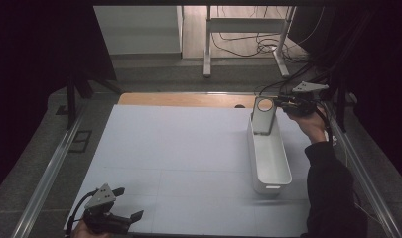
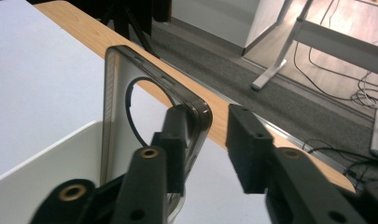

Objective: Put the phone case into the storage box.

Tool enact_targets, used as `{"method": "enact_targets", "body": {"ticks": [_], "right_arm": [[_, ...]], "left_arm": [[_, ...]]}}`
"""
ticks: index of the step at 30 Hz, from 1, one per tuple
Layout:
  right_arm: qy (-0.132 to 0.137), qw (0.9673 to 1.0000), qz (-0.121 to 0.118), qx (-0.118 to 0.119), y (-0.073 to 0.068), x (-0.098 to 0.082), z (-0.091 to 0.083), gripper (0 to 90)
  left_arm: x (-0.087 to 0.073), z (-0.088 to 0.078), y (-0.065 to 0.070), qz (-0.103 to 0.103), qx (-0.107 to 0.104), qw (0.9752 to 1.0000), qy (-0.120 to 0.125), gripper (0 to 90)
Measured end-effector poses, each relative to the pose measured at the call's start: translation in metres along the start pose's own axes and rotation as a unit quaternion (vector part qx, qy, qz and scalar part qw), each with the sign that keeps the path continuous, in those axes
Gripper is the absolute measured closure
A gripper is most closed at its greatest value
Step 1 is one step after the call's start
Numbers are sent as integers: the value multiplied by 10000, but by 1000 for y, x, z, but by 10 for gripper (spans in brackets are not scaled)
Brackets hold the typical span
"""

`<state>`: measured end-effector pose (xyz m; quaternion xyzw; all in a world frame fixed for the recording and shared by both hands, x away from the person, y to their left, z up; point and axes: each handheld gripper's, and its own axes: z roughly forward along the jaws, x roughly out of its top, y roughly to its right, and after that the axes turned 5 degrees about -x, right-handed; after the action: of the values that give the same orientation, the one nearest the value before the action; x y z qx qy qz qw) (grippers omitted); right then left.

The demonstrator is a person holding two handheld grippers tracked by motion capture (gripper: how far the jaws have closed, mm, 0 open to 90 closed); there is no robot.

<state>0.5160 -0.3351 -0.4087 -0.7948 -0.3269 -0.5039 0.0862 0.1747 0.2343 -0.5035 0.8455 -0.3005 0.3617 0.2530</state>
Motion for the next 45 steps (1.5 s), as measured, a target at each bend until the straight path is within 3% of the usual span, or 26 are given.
{"method": "enact_targets", "body": {"ticks": [7,15,19,23,36,45], "right_arm": [[-131,9998,131,-8,-3,-1,1,578],[-363,9984,428,7,-12,-5,-4,394],[-438,9976,541,-21,-15,-6,-7,369],[-527,9956,772,123,-19,-7,-11,309],[-982,9909,819,425,-54,-8,-27,156],[-1029,9888,963,499,-75,-9,-39,80]], "left_arm": [[0,0,0,-12,7,10000,12,0],[-1,-3,-1,-122,67,9998,136,0],[-2,-4,-1,-117,93,9998,164,0],[-2,-5,-1,-153,127,9996,200,0],[-3,-5,-1,-209,227,9993,231,0],[-2,-4,-1,-225,266,9992,194,0]]}}
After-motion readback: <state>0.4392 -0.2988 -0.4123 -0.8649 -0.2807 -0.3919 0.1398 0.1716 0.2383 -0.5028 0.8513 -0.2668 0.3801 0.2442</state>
